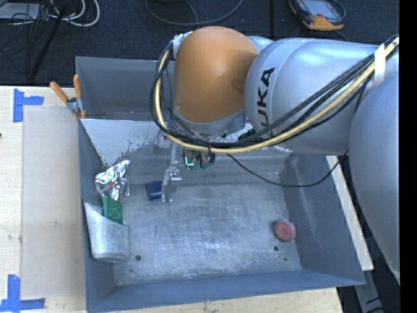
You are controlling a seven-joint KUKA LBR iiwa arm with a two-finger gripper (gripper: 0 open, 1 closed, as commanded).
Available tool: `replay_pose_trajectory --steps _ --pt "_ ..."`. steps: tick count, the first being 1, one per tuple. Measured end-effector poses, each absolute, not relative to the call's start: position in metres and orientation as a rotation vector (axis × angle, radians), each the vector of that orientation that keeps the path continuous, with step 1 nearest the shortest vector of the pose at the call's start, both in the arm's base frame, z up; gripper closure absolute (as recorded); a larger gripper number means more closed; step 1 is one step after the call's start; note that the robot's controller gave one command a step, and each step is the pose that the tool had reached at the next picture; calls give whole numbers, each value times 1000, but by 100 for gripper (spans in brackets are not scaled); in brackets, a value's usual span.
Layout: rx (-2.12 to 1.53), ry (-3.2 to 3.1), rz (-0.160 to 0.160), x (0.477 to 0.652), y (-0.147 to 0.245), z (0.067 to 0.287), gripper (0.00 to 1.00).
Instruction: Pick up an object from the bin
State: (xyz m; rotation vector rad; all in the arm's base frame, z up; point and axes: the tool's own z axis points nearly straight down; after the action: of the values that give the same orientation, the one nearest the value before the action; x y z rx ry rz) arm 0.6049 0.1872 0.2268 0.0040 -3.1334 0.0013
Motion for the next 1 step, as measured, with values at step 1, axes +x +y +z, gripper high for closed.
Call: replay_pose_trajectory --steps 1 --pt "-323 -3127 -2 621 171 82 0"
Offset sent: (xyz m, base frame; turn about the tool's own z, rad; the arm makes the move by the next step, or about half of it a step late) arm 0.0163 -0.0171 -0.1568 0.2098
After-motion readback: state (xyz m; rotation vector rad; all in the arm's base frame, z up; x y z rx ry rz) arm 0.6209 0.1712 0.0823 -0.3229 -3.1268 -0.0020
